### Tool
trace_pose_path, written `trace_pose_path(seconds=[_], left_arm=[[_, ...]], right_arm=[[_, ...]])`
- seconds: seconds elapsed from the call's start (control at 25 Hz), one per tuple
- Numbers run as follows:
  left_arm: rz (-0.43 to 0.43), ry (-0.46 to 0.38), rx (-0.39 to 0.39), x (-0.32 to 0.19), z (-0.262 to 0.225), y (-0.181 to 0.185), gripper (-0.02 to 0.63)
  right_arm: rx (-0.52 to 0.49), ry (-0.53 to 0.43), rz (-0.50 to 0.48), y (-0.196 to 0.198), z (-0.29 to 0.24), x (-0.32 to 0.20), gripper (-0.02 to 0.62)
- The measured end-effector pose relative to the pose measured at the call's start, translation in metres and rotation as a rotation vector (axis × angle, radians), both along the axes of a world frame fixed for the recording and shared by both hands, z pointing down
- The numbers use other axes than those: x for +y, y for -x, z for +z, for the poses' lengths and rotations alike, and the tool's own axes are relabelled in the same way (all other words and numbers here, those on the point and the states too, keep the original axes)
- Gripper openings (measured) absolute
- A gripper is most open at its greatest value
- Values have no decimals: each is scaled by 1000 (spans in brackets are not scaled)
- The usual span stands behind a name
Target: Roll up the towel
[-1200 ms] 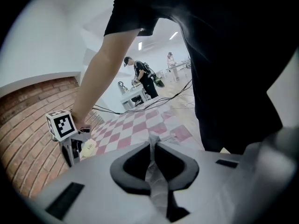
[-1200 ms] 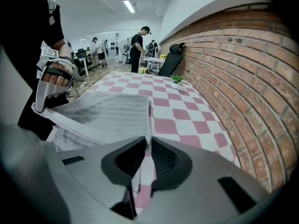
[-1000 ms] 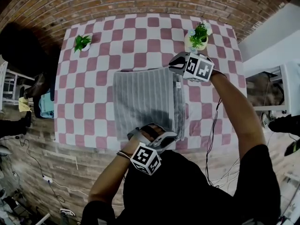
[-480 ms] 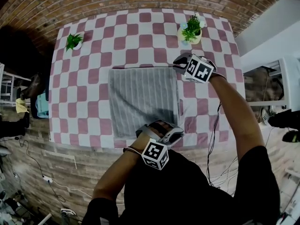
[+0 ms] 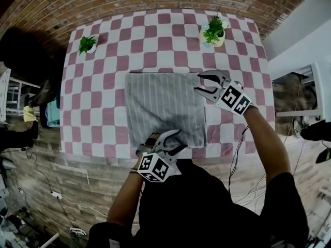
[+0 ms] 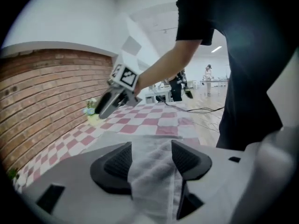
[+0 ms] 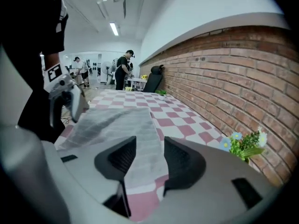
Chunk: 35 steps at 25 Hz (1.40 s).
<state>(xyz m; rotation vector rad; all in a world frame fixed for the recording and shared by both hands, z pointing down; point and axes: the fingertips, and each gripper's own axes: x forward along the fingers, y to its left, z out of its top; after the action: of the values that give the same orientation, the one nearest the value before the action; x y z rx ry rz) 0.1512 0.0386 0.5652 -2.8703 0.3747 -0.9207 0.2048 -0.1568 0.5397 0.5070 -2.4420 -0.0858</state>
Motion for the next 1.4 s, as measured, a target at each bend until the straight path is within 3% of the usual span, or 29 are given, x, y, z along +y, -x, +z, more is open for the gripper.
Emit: trace_pose_path(seconds=[0.28,0.4,0.52,0.64,0.96,1.04,1.24,1.32,1.4], left_arm=[[-233,23,-134,-13,6,97,261],[-285,42,-217,-8,16,133,248],[-308,66,-289,1,27,161,245],[-313,89,-321,7,34,181,235],[-238,136,-394,24,61,195,168],[-218,123,-419,22,62,195,110],[-209,155,-420,14,66,198,87],[-221,144,-418,11,68,200,30],[-234,144,-396,10,67,201,14]], right_arm=[[-85,16,-64,19,-7,105,190],[-93,54,-57,19,5,142,194],[-39,82,-22,6,22,170,196],[30,106,-6,-4,37,191,196],[59,273,103,-5,82,252,196],[75,283,147,-5,88,262,196],[99,291,242,-4,92,275,195],[94,285,279,-6,93,275,195],[82,278,306,-6,93,274,193]])
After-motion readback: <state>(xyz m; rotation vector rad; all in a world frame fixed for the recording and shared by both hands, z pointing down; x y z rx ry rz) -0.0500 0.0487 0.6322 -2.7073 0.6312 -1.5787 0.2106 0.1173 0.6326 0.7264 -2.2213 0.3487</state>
